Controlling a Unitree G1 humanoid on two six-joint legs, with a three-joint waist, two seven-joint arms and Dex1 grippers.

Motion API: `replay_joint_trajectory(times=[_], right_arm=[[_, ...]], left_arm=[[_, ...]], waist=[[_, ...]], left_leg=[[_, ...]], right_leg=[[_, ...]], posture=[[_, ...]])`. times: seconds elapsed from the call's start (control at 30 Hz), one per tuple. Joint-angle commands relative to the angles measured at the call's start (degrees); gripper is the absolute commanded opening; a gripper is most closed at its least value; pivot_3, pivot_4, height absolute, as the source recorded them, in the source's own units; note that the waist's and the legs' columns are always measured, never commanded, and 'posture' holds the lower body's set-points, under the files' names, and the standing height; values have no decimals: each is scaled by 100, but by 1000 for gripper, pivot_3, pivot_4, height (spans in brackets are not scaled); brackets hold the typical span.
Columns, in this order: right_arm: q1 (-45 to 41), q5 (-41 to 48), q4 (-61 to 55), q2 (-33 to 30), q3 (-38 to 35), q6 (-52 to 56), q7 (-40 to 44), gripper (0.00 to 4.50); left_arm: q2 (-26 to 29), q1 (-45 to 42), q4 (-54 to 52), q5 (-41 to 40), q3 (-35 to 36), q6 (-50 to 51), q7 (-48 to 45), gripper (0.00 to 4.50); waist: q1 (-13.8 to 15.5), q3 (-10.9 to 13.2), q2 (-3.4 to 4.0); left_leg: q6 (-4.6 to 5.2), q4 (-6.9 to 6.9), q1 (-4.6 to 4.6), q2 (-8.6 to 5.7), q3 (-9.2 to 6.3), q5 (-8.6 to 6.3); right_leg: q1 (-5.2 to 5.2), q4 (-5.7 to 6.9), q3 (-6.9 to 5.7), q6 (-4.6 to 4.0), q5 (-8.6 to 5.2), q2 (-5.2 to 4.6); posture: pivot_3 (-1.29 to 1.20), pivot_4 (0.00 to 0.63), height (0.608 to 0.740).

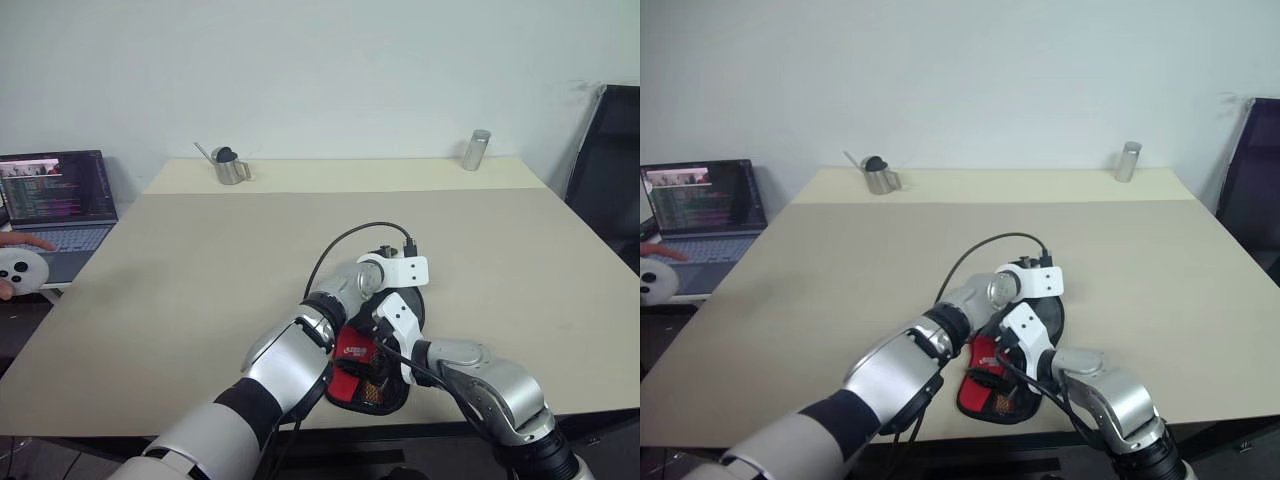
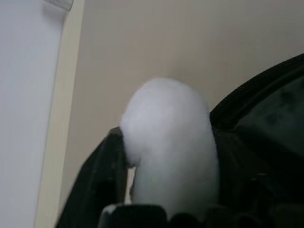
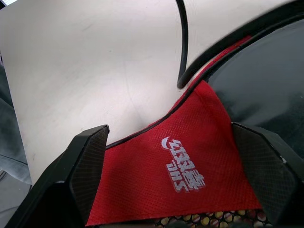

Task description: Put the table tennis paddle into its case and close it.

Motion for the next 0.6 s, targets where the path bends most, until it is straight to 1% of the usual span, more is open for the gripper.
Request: replay_joint_trajectory(times=[0.03,0.17,0.27,0.3,0.37,0.47,0.53,0.6], right_arm=[[-5,21,201,48,215,-116,112,4500],[-55,-69,270,37,343,-254,105,4500],[-117,-109,253,-95,302,-331,161,4500],[-145,-78,247,-216,220,-357,265,4500],[-193,11,195,-511,29,-385,508,4500],[-221,154,141,-903,-135,-444,837,4500],[-227,250,152,-1115,-264,-557,1089,4500],[-226,496,159,-1321,-557,-640,1423,4500]], left_arm=[[160,195,152,107,-115,111,-8,3856],[298,176,109,-118,65,-53,-115,3856],[389,175,41,-463,353,-379,-520,3856],[400,187,20,-594,447,-496,-805,3856],[469,165,-68,-1070,816,-747,-1723,3856],[618,-15,-220,-1611,1252,-947,-2493,3856],[794,-142,-355,-1945,1516,-1089,-2955,3856],[1059,-162,-516,-2205,1678,-1245,-3572,3856]], waist=[[-2,-5,-3],[-14,-6,-3],[-16,-6,-3],[-14,-6,-3],[16,-6,-3],[40,-4,-3],[44,-3,-4],[43,1,-6]], left_leg=[[0,0,3,2,2,0],[0,0,22,11,9,0],[0,-2,33,17,10,0],[0,-2,34,18,10,0],[0,-1,34,15,9,0],[-1,-1,25,8,3,0],[-1,2,6,6,-4,0],[-2,6,-31,5,-4,1]], right_leg=[[1,2,1,1,0,2],[12,4,6,1,-1,11],[20,5,7,2,-1,17],[21,4,7,1,-1,18],[24,2,5,1,-1,18],[25,-7,-1,-2,1,17],[16,-14,-7,-14,8,17],[-16,-12,-6,-27,17,14]], posture=[[0,150,740],[0,150,740],[0,150,740],[0,150,740],[0,150,740],[0,150,740],[0,150,740],[0,150,740]])
